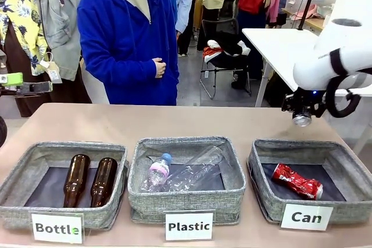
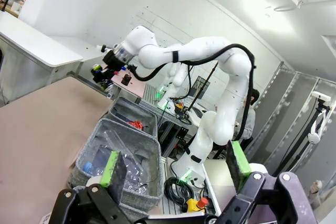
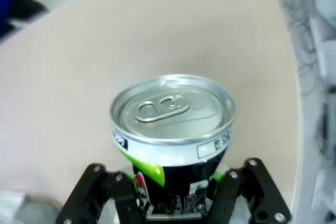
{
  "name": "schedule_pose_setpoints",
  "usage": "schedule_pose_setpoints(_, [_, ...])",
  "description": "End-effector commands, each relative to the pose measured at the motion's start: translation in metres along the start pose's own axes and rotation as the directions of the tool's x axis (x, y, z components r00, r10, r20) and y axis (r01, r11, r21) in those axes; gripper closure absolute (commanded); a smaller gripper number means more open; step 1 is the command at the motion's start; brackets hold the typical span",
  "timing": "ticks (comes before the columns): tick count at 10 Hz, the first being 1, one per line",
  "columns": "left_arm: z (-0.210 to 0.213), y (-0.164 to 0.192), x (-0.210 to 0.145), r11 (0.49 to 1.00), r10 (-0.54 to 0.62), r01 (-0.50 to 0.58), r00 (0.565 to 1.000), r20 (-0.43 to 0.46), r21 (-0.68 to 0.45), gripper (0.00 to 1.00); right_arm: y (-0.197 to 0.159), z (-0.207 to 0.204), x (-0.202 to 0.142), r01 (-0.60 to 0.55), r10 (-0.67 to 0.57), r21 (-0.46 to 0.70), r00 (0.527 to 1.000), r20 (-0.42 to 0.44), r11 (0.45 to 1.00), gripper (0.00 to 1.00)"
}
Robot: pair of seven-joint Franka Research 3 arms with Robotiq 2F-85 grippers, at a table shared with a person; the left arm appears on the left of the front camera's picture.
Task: Sort the can waste into the basket.
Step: Pick up the can waste from the table and place it in the right Fabric basket.
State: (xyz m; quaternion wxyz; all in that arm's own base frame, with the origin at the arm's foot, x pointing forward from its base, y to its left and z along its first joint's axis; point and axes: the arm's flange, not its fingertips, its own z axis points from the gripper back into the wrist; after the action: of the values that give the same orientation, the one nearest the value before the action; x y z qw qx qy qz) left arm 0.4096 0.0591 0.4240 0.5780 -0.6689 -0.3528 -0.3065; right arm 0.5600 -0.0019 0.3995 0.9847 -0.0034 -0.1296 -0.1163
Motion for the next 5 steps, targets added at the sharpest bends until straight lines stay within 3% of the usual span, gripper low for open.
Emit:
schedule_pose_setpoints(1, [-0.001, -0.003, 0.0, 1.0, 0.008, -0.008, 1.0, -0.014, 0.003, 0.0, -0.021, 0.051, -0.054, -0.388, 0.386, 0.059, 0.922, 0.041, 0.92, 1.0])
schedule_pose_setpoints(2, [-0.001, -0.003, 0.0, 1.0, 0.008, -0.008, 1.0, -0.014, 0.003, 0.0, -0.021, 0.068, -0.08, -0.617, 0.616, 0.047, 0.787, 0.043, 0.786, 1.0])
schedule_pose_setpoints(3, [-0.001, -0.003, 0.0, 1.0, 0.008, -0.008, 1.0, -0.014, 0.003, 0.0, -0.023, 0.076, -0.1, -0.762, 0.761, 0.045, 0.647, 0.051, 0.645, 1.0])
schedule_pose_setpoints(5, [-0.001, -0.003, 0.0, 1.0, 0.008, -0.008, 1.0, -0.014, 0.003, 0.0, -0.032, 0.081, -0.128, -0.939, 0.932, 0.094, 0.341, 0.126, 0.331, 1.0])
